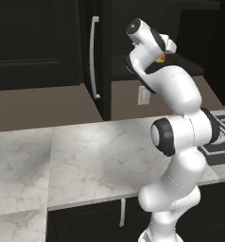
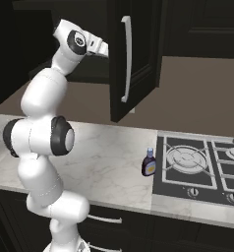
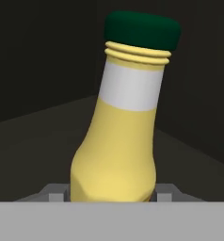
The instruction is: Take 2 condiments from the cabinet and move them on the counter near the stove.Make sure the condiments are lined up with each other, next to each other.
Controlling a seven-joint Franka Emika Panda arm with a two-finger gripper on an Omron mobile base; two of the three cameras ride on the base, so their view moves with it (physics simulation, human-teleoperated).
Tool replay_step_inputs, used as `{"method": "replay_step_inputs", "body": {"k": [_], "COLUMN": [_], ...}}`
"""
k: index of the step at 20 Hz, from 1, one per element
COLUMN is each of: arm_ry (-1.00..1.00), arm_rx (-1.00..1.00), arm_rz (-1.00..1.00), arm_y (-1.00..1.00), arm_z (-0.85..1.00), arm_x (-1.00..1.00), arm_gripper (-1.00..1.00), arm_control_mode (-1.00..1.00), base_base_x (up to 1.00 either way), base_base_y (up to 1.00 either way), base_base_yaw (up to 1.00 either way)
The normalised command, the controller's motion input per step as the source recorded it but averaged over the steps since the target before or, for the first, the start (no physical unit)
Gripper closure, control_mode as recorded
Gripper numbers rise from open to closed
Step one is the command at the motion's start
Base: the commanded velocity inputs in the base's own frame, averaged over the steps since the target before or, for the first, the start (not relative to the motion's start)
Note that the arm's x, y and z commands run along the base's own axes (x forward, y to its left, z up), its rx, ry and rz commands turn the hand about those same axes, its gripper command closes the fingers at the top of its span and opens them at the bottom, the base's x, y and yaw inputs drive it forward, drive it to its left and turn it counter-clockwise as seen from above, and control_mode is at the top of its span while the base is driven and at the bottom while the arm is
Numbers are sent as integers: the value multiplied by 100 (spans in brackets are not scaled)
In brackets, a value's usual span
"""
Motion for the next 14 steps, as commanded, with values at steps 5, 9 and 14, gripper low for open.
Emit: {"method": "replay_step_inputs", "body": {"k": [5,9,14], "arm_ry": [-20,-21,-2], "arm_rx": [0,0,0], "arm_rz": [12,21,31], "arm_y": [16,19,18], "arm_z": [0,-11,-7], "arm_x": [-100,-100,-100], "arm_gripper": [100,100,100], "arm_control_mode": [-100,-100,-100], "base_base_x": [0,0,0], "base_base_y": [0,0,0], "base_base_yaw": [0,0,0]}}
